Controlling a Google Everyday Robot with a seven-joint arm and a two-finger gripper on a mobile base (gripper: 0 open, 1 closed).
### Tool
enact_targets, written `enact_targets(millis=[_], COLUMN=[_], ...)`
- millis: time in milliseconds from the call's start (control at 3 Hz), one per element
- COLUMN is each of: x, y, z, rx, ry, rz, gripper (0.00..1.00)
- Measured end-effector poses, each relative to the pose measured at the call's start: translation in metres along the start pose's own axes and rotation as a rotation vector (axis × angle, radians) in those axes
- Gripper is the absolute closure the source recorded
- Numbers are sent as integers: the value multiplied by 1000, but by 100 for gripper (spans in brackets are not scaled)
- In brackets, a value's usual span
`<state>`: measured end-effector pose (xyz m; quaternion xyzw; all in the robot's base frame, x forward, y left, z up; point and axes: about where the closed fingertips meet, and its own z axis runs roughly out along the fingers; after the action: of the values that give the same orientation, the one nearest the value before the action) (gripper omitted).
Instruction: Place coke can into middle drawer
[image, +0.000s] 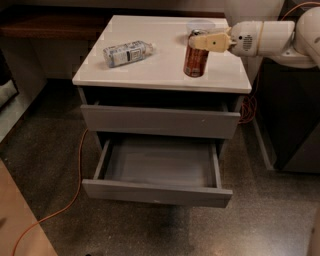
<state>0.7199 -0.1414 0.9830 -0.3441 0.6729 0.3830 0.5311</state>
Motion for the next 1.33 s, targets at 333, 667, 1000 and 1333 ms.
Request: enact_targets(millis=[333,667,1000,1333], x=[18,16,16,31], y=[27,26,26,42], z=[-3,1,1,1], rx=[-42,-42,-42,-83], ry=[25,22,22,15], rz=[-47,-39,-39,-59], gripper=[100,100,100,100])
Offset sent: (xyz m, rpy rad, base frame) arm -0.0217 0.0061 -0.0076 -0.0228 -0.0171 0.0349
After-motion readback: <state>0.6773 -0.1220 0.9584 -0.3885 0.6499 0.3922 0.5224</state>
